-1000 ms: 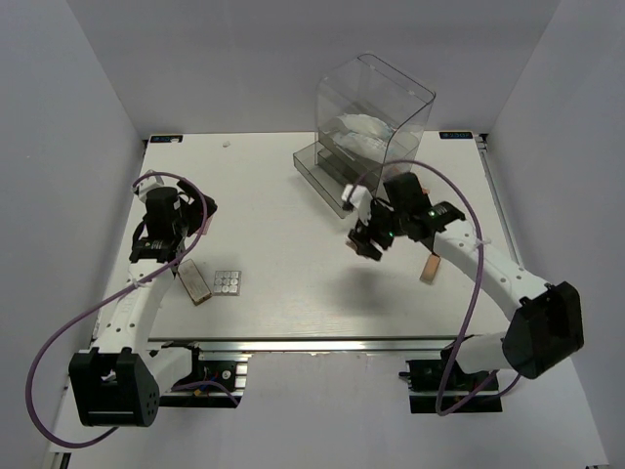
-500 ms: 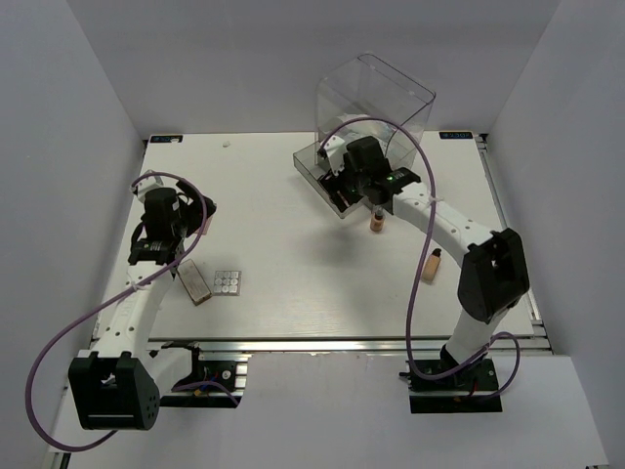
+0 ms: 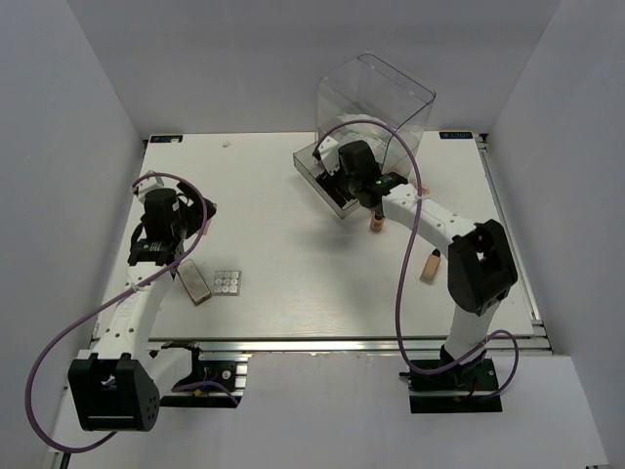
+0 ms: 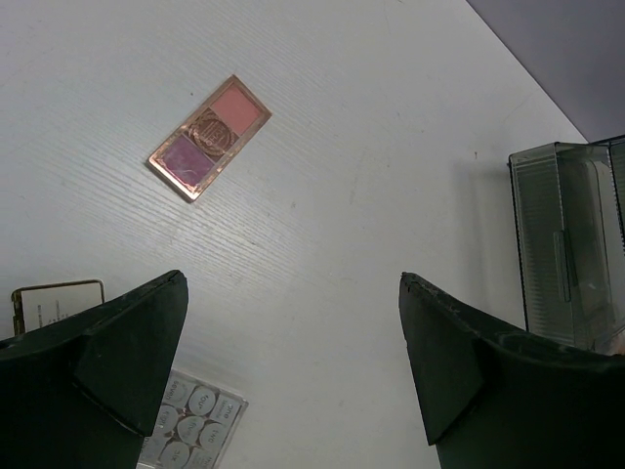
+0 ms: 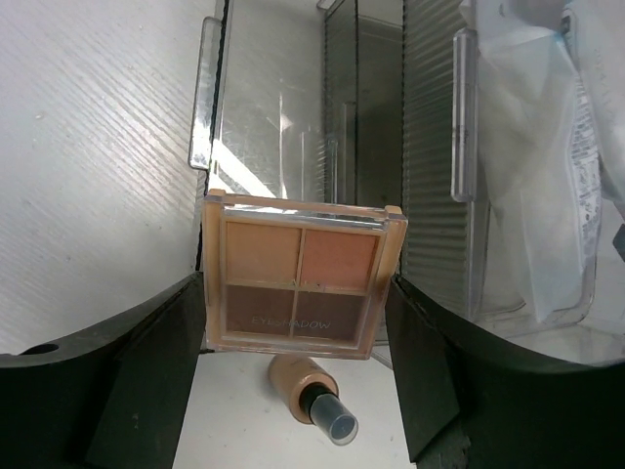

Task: Organize the makeup

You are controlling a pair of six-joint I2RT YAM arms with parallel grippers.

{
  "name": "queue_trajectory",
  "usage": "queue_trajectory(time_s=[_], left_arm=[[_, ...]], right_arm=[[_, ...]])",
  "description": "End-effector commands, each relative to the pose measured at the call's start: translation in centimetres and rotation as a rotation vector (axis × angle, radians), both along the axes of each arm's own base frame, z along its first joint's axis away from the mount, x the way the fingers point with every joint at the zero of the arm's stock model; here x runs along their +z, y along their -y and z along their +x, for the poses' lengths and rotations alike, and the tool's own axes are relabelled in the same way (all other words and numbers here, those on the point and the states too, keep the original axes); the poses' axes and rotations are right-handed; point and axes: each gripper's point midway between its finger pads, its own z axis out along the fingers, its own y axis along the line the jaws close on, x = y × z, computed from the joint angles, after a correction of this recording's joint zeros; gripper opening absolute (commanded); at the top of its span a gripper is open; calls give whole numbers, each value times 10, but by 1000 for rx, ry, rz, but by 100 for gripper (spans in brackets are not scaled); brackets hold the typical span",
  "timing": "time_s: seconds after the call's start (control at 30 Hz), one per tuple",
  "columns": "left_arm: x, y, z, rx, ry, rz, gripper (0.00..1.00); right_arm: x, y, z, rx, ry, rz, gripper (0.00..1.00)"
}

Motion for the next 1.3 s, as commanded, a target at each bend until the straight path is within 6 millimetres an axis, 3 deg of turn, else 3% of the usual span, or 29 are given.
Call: queue_trajectory(time_s=[0.0,0.03,0.23,0.43,0.47,0.67,0.77,0.87,0.9,0.97,1.17,1.27], left_arm=[[18,-4,-1,1,33,23,98],[19,-4,-1,-5,32,31,98],[17,1,6,-63,-12,56,98],[11,10,16,-133,-56,55,98],[10,12,18,-140,-62,53,98],[2,14,30,-171,-107,66,98],[-7,16,35,-213,-152,89,98],[-22,14,39,-272,-227,142,91],[-29,11,47,-304,-262,188,88],[-46,5,55,-335,-356,236,85],[-82,-31,62,-370,-547,468,88],[-100,-37,71,-397,-608,513,90]], right_arm=[[-4,-2,10,6,41,-22,58],[-6,-2,10,10,37,-23,65],[-7,-3,10,23,36,-24,78],[7,-7,10,41,50,-1,84],[9,-8,9,46,51,3,89],[16,-13,2,99,14,23,89],[33,-41,-41,429,-89,73,89],[49,-47,-87,672,-133,112,89],[60,-45,-97,702,-111,129,89],[56,-45,-115,757,-133,164,88],[67,-38,-157,841,-161,295,72],[80,-33,-167,862,-173,367,52]])
